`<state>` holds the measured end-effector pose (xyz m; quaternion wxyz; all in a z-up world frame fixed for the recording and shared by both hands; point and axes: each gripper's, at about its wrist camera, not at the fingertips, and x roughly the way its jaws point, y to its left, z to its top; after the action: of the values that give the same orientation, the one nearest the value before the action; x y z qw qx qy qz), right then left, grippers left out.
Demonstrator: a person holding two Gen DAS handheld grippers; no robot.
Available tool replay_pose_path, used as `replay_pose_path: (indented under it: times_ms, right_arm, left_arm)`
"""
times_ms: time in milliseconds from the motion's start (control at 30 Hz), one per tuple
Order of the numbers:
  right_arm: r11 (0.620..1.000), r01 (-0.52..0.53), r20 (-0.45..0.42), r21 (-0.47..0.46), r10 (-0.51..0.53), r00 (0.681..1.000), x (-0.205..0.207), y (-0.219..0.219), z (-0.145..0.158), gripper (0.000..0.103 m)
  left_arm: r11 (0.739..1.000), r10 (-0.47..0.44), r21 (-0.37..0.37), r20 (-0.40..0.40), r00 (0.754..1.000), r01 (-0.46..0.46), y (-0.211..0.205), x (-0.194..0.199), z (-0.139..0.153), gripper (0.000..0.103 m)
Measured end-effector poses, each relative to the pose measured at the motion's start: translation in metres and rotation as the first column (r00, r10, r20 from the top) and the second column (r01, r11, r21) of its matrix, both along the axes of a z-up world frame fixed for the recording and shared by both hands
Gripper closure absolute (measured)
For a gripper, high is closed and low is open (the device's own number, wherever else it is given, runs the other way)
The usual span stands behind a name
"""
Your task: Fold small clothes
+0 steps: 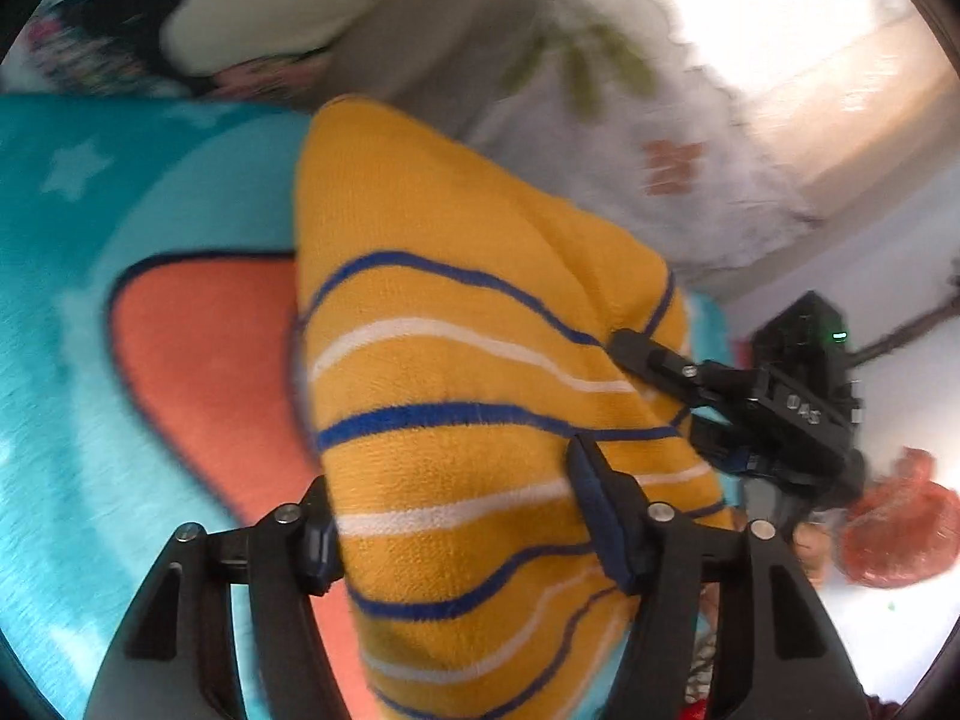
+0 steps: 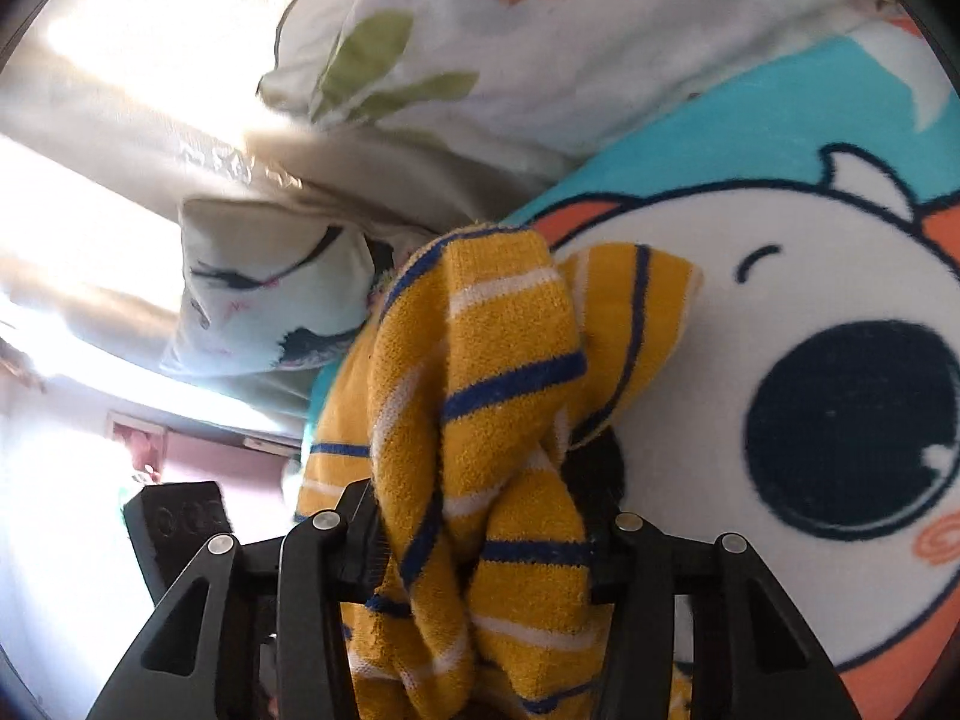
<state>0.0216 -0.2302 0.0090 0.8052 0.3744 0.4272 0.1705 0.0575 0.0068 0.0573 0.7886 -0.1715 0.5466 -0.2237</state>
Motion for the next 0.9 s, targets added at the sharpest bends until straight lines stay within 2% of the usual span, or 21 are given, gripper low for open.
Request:
replay_pose_path:
  times_ms: [67, 100, 200, 300, 367, 433, 500, 533, 567, 600, 700, 767, 833, 900]
  right_arm:
    - [0.995, 0.027, -0.07, -0.099, -0.034, 0.997, 0.004, 0.006, -0.014, 0.045]
    - [0.992, 0.039, -0.084, -0.123, -0.049, 0.995, 0.002, 0.006, -0.017, 0.041]
    - [0.986, 0.119, -0.063, -0.121, -0.127, 0.99, -0.014, 0.0, 0.002, 0.04]
    - [0.966, 0.194, 0.038, -0.173, -0.191, 0.981, -0.034, -0.002, 0.04, 0.04]
    - [0.954, 0.192, 0.1, -0.23, -0.174, 0.98, -0.043, 0.011, 0.063, 0.04]
    - [0.958, 0.119, 0.108, -0.262, -0.093, 0.99, -0.037, 0.027, 0.072, 0.048]
    - [0.952, 0.012, 0.048, -0.306, 0.003, 0.999, -0.021, 0.051, 0.062, 0.055]
    - [0.936, -0.007, 0.012, -0.351, 0.012, 1.0, -0.01, 0.06, 0.055, 0.055]
    - [0.903, -0.016, -0.034, -0.429, 0.002, 0.999, 0.002, 0.066, 0.042, 0.058]
    - [0.886, -0.016, -0.055, -0.463, -0.011, 0.998, 0.011, 0.066, 0.034, 0.068]
    - [0.866, 0.055, -0.057, -0.497, -0.096, 0.994, 0.032, 0.046, 0.023, 0.072]
    - [0.821, 0.114, -0.067, -0.559, -0.182, 0.981, 0.045, 0.037, 0.026, 0.07]
    - [0.83, 0.125, -0.077, -0.543, -0.198, 0.977, 0.045, 0.033, 0.034, 0.069]
    - [0.838, 0.14, -0.049, -0.527, -0.194, 0.98, 0.03, 0.038, 0.049, 0.069]
  left_arm:
    - [0.992, 0.032, 0.122, -0.03, 0.999, -0.028, 0.01, -0.002, -0.012, 0.04]
    - [0.991, 0.037, 0.132, -0.031, 0.999, -0.033, 0.014, -0.006, -0.012, 0.04]
    - [0.993, 0.058, 0.102, -0.02, 0.998, -0.055, 0.034, -0.025, -0.001, 0.039]
    - [0.989, 0.092, 0.114, 0.011, 0.996, -0.092, 0.049, -0.043, 0.011, 0.032]
    - [0.988, 0.107, 0.111, 0.017, 0.994, -0.108, 0.057, -0.049, 0.015, 0.032]
    - [0.987, 0.111, 0.113, 0.013, 0.994, -0.112, 0.063, -0.05, 0.015, 0.032]
    - [0.985, 0.117, 0.124, 0.012, 0.993, -0.117, 0.071, -0.053, 0.013, 0.032]
    - [0.984, 0.12, 0.13, 0.012, 0.993, -0.12, 0.074, -0.053, 0.013, 0.032]
    - [0.984, 0.121, 0.133, 0.014, 0.993, -0.122, 0.075, -0.052, 0.013, 0.032]
    - [0.983, 0.121, 0.136, 0.018, 0.992, -0.122, 0.076, -0.053, 0.015, 0.032]
    - [0.979, 0.116, 0.166, 0.041, 0.992, -0.122, 0.081, -0.057, 0.018, 0.032]
    - [0.976, 0.111, 0.183, 0.043, 0.993, -0.117, 0.086, -0.061, 0.017, 0.032]
    - [0.975, 0.107, 0.191, 0.032, 0.994, -0.111, 0.091, -0.063, 0.014, 0.032]
    - [0.976, 0.104, 0.189, 0.026, 0.994, -0.107, 0.095, -0.065, 0.011, 0.032]
